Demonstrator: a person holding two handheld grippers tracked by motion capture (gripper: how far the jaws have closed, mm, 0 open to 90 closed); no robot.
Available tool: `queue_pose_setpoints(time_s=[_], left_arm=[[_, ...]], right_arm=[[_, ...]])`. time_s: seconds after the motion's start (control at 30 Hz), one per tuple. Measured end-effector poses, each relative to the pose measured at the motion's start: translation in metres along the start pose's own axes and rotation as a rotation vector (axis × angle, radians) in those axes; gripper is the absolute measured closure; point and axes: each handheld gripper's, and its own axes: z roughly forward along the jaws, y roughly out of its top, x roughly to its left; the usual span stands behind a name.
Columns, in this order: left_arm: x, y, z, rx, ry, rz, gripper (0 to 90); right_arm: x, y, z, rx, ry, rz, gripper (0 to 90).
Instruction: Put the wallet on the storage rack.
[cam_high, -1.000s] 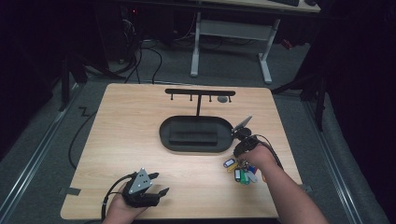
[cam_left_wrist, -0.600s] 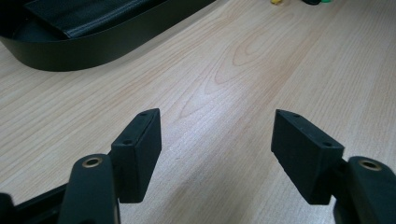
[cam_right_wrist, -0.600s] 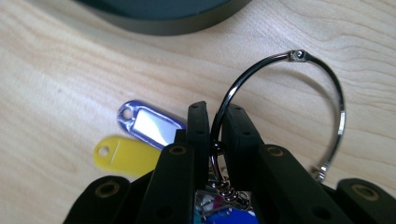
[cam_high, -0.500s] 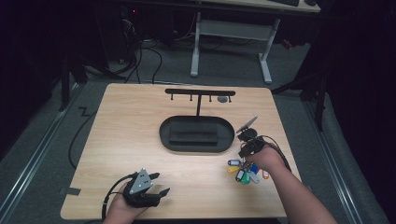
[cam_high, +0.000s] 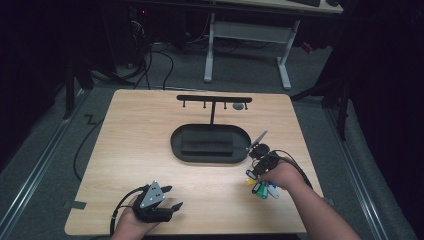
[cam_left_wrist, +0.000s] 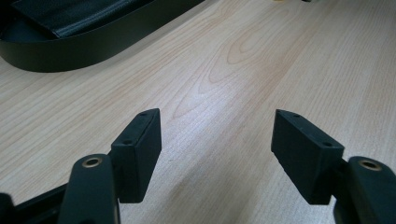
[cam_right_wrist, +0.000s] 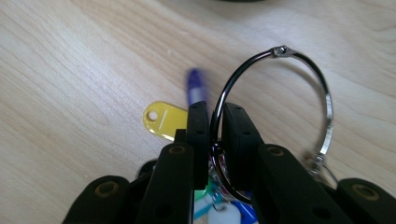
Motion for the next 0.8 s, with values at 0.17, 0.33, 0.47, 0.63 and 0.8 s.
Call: queue_pose_setpoints(time_s=[0.17, 0.33, 0.47, 0.63, 0.8], left_arm=[[0.000, 0.000, -0.001, 0.001, 0.004, 0.003, 33.6], [0.001, -0.001, -0.001, -0.002, 0.003, -0.004, 33.6], [0.001, -0.001, -0.001, 0.000, 0.002, -0.001, 33.6], [0.001, -0.001, -0.001, 0.007, 0.008, 0.007, 33.6], [0.004, -0.001, -0.002, 0.007, 0.013, 0.006, 33.6]], right_arm=[[0.004, 0.003, 0.008, 0.001, 0.011, 0.009, 78.3], [0.001, 0.009, 0.014, 0.004, 0.021, 0.042, 64.6], [0.000, 0.015, 0.017, -0.009, 0.011, 0.063, 60.2], [-0.003, 0.019, 0.018, -0.013, 0.027, 0.072, 73.9], [0.001, 0.017, 0.008, 0.001, -0.019, 0.024, 85.7]])
